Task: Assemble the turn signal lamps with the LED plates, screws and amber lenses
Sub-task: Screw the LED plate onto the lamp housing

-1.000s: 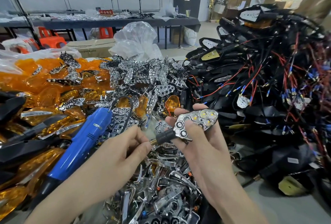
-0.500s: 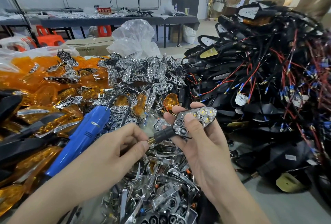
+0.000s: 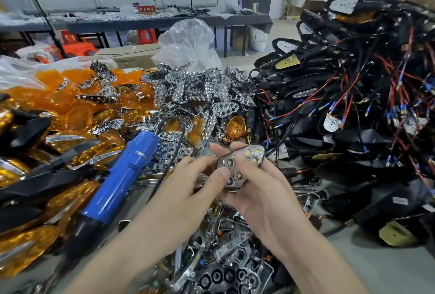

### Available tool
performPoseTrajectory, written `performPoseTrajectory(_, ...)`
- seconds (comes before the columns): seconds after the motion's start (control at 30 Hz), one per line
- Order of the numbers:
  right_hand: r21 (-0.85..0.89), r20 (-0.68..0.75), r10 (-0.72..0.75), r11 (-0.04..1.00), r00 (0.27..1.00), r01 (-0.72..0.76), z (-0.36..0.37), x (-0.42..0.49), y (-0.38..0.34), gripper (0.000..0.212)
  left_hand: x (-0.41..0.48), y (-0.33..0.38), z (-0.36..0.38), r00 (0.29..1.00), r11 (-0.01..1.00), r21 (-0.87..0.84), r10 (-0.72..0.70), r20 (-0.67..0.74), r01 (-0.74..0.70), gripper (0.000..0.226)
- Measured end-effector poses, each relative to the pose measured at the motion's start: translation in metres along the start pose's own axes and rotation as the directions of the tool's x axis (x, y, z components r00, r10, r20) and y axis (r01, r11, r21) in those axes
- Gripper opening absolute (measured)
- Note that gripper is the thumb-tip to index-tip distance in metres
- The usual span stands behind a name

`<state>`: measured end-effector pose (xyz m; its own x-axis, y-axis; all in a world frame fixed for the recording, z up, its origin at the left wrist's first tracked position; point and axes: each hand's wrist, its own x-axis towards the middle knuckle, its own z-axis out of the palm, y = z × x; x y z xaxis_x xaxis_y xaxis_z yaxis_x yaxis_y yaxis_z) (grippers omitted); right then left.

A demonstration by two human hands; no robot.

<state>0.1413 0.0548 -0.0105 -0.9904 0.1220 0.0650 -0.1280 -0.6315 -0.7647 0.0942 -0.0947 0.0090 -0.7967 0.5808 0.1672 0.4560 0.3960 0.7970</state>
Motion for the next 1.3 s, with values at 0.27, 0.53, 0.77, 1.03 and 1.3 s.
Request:
performPoseTrajectory(0.27,-0.199,-0.051,-0.037,0.980,0.998,0.027,-0.003,-0.002,0.000,0.038,-0.002,-0.004,-0.002,0.996,1.000,-0.019,-0.019,0.084,0.020,0.024)
performPoseTrajectory(0.53,-0.276,-0.025,-0.079,0.959,0.997,0.069,-0.004,-0.006,0.002,0.039,-0.004,-0.002,-0.001,0.995,0.994,-0.104,-0.006,0.098,0.016,0.023)
performPoseTrajectory(0.77,-0.332,-0.014,-0.067,0.941,0.998,0.059,-0.009,-0.005,0.004,0.038,-0.002,0.003,-0.001,0.994,0.978,-0.208,0.016,0.104,0.006,0.013)
performPoseTrajectory(1.03,-0.365,-0.074,-0.131,0.926,0.989,0.095,-0.007,-0.003,0.004,0.034,-0.003,0.017,-0.003,0.946,0.881,-0.389,-0.167,0.278,0.270,0.033)
performPoseTrajectory(1.3,0.043,-0.409,-0.232,0.961,0.883,0.273,-0.015,0.004,-0.018,0.027,-0.013,0.022,0.004,0.981,0.994,0.076,-0.091,0.171,0.079,0.012)
